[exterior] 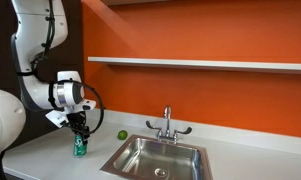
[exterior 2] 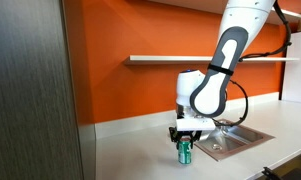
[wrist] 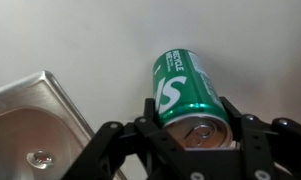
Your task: Pick up the can drink bottle and put it on the shelf
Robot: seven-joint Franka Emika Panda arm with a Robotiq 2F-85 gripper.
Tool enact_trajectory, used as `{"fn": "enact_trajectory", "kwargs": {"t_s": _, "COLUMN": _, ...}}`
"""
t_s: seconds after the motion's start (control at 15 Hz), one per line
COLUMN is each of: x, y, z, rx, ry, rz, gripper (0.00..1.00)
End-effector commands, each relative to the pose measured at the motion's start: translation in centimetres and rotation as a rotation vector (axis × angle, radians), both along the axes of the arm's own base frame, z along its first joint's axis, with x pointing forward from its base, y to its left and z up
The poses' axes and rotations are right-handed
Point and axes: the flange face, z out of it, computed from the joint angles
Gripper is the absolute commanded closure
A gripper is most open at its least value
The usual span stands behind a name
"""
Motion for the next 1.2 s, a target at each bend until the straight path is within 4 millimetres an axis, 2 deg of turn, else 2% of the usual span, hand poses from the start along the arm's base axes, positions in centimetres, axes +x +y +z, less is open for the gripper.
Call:
{"fn": "enact_trajectory", "kwargs": {"t_s": 0.0, "x": -0.4, "y": -0.8, "z": 4.8, "rx": -0.034, "ry": 0.006, "rz": -0.008, "gripper": 0.62}}
{"fn": "enact_trajectory", "kwargs": {"t_s": 0.47, "x": 0.5, "y": -2.1, "z": 14.2, "rx": -0.110, "ry": -0.045, "rz": 0.071, "gripper": 0.62}}
{"fn": "enact_trajectory", "kwargs": {"t_s": 0.87, "x": -0.4, "y": -2.0, "z": 22.0, "rx": -0.116, "ry": -0.066, "rz": 0.125, "gripper": 0.62}}
{"fn": "enact_trajectory", "kwargs": {"t_s": 1.13, "x": -1.1, "y": -1.2, "z": 27.4, "rx": -0.141, "ry": -0.123, "rz": 0.144, "gripper": 0.62}}
